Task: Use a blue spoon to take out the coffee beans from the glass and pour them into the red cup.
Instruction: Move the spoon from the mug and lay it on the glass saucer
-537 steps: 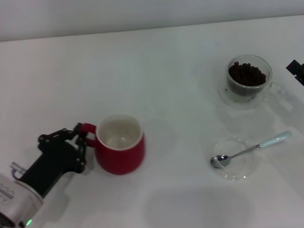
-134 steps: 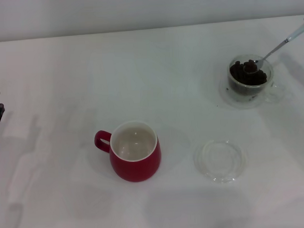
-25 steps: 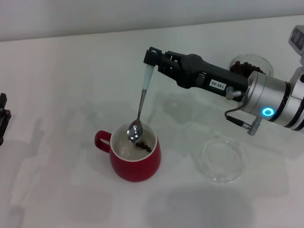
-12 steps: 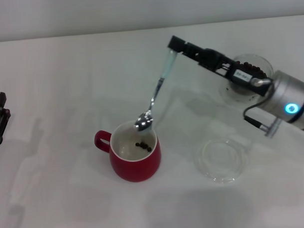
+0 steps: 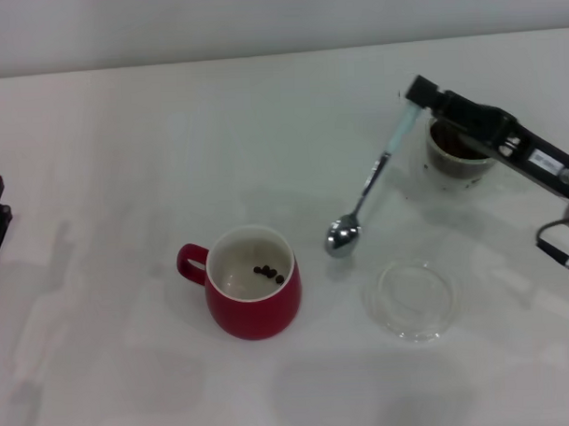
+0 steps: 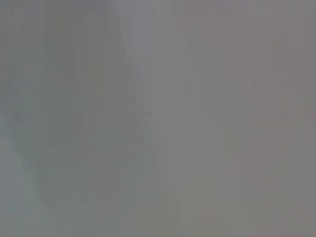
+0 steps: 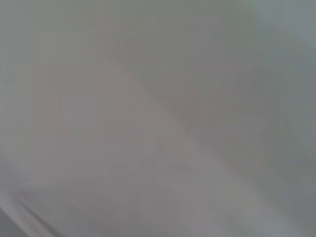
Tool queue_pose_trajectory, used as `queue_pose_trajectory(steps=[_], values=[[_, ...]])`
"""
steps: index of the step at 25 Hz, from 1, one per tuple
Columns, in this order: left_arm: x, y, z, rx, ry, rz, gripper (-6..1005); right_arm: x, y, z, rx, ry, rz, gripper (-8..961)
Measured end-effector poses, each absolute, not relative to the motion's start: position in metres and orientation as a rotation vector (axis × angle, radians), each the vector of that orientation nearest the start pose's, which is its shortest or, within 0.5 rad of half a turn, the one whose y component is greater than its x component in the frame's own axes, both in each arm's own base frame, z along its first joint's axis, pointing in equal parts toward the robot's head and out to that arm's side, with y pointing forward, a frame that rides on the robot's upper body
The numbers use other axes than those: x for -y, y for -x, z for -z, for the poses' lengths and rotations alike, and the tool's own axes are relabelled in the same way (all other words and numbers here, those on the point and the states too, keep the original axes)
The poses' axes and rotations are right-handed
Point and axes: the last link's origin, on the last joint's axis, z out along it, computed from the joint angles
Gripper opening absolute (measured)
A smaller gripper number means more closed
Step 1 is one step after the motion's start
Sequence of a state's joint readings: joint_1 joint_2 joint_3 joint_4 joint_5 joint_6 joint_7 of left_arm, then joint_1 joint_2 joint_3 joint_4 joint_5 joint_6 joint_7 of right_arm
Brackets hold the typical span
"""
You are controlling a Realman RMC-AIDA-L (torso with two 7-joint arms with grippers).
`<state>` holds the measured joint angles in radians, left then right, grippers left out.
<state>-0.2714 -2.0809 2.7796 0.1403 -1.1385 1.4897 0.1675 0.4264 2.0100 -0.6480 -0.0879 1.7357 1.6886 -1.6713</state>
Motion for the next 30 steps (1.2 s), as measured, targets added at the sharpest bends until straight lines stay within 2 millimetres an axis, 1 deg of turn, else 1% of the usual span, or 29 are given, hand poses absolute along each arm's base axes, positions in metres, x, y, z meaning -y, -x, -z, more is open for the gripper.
queue_pose_trajectory(steps=[5, 8, 15, 19, 30], values=[[-0.253, 0.334, 0.021, 0.152, 1.67, 0.573, 682, -0.27, -0.305, -0.01, -1.292, 1.999, -1.562, 209], [-0.253, 0.334, 0.021, 0.153, 1.67, 0.572, 682, -0.267, -0.308, -0.01, -1.265, 2.012, -1.533, 210], [-0.252, 0.334, 0.021, 0.155, 1.669, 0.57, 683, -0.262, -0.311, -0.005, -1.129, 2.09, -1.427, 211], [-0.252, 0.334, 0.021, 0.154, 1.669, 0.57, 683, -0.257, -0.317, -0.001, -1.063, 2.138, -1.341, 212], [-0.253, 0.333, 0.021, 0.149, 1.675, 0.575, 683, -0.252, -0.334, -0.001, -1.081, 2.112, -1.223, 215]])
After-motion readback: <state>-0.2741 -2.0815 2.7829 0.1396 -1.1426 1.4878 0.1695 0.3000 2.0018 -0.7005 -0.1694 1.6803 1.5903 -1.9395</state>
